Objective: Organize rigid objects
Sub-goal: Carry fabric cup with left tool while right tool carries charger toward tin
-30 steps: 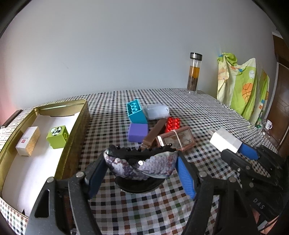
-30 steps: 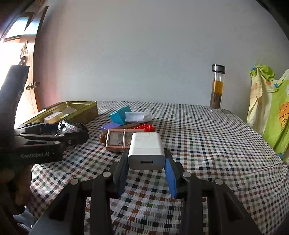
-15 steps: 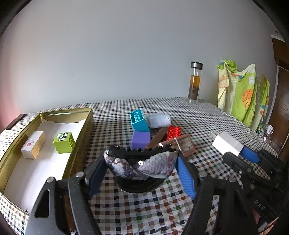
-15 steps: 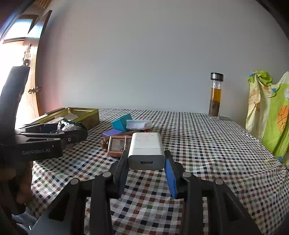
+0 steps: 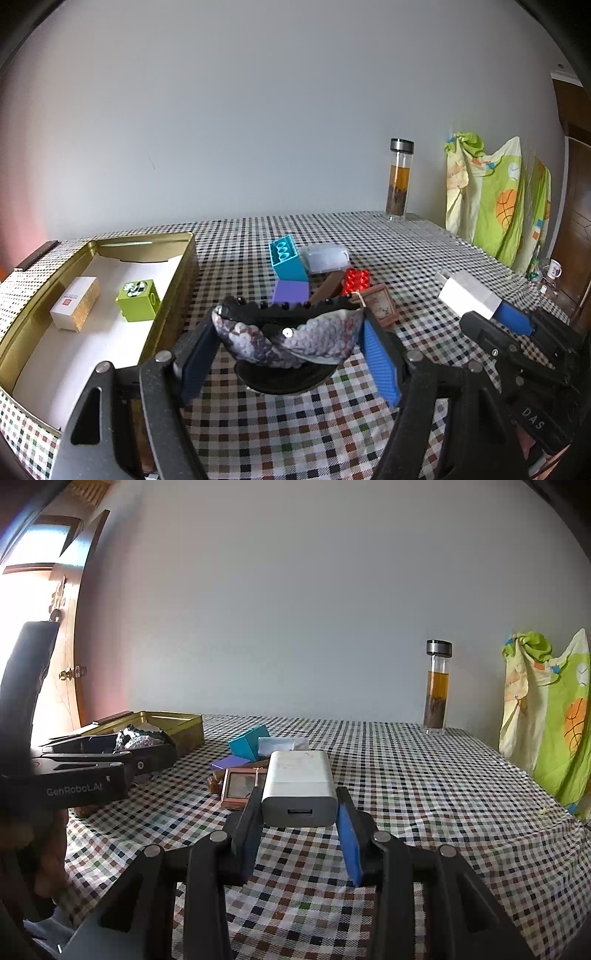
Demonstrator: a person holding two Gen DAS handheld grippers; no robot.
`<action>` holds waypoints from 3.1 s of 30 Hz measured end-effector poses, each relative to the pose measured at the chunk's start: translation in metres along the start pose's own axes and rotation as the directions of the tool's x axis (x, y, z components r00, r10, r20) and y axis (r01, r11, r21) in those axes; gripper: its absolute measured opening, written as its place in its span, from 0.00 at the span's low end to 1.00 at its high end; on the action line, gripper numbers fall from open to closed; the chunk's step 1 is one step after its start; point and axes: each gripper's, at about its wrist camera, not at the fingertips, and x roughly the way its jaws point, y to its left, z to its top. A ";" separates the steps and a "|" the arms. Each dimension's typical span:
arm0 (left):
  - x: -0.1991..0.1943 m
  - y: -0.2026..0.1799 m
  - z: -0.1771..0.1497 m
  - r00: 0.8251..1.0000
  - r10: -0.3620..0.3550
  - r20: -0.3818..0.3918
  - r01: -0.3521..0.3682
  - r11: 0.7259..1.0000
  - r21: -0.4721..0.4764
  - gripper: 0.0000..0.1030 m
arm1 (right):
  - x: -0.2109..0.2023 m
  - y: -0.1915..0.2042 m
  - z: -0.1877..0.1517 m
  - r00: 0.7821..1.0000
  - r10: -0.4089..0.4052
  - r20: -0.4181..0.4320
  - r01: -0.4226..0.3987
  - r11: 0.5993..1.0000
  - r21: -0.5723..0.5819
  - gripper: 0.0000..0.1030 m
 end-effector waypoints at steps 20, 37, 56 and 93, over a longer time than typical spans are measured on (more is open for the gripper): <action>-0.020 0.012 -0.001 0.993 0.057 0.107 -0.058 0.998 0.000 0.71 | -0.006 0.014 0.006 0.998 -0.052 0.034 0.052 0.999 -0.007 0.39; -0.038 0.037 -0.005 0.978 0.117 0.175 -0.116 0.993 -0.018 0.71 | -0.002 0.065 0.010 0.998 0.049 0.031 -0.047 0.997 -0.055 0.39; -0.046 0.057 -0.008 0.969 0.153 0.193 -0.148 0.988 -0.039 0.71 | 0.002 0.092 0.013 0.995 0.094 0.030 -0.092 0.994 -0.051 0.39; -0.051 0.100 -0.010 0.962 0.212 0.171 -0.195 0.975 -0.108 0.71 | 0.008 0.134 0.016 0.980 0.197 0.011 -0.196 0.978 -0.071 0.39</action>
